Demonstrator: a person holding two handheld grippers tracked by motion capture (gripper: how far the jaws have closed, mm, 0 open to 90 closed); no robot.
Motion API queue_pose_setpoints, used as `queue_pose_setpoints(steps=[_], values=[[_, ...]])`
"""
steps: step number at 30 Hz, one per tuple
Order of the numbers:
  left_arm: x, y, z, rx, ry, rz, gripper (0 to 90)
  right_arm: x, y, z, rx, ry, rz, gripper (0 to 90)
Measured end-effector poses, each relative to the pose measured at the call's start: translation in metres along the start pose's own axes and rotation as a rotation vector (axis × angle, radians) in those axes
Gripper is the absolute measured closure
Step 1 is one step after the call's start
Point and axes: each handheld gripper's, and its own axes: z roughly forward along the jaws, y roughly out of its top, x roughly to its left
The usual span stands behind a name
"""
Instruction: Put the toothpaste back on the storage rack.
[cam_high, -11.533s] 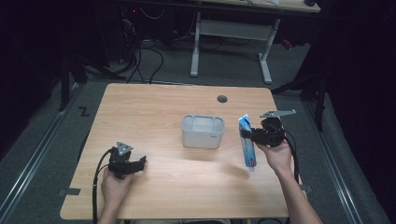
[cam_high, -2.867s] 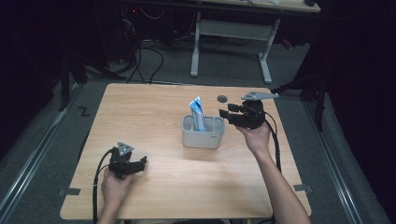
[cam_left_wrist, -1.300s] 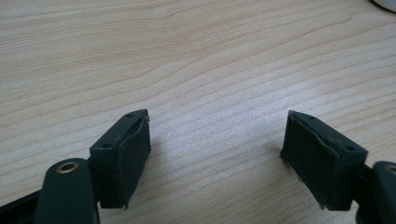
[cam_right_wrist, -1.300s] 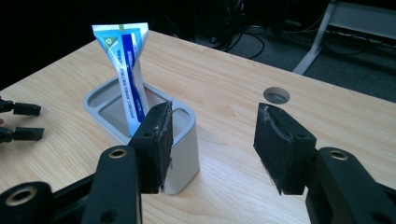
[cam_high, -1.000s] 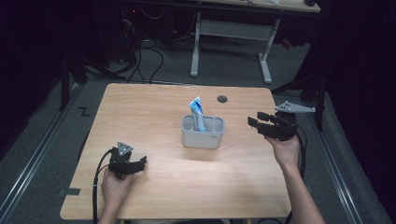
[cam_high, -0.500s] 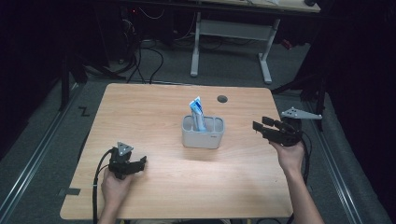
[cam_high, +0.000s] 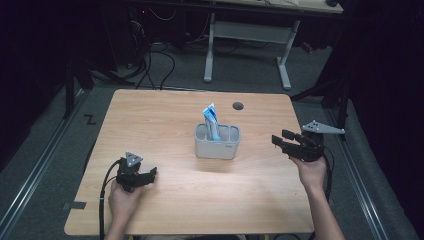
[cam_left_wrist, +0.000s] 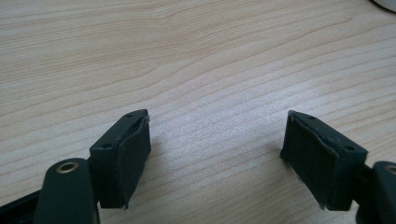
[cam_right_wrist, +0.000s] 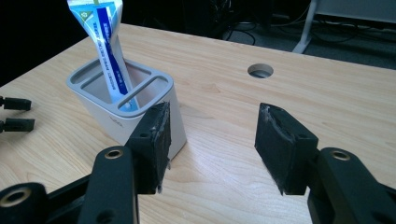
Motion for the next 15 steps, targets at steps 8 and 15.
queue_pose_setpoints(steps=[8,15], values=[[0.000,0.000,0.000,0.000,0.002,-0.001,23.9,-0.007,-0.016,-0.001,-0.006,-0.006,0.037,45.6],[0.000,0.000,0.000,0.000,0.002,-0.001,23.9,-0.015,-0.026,-0.007,-0.027,-0.017,0.084,45.5]])
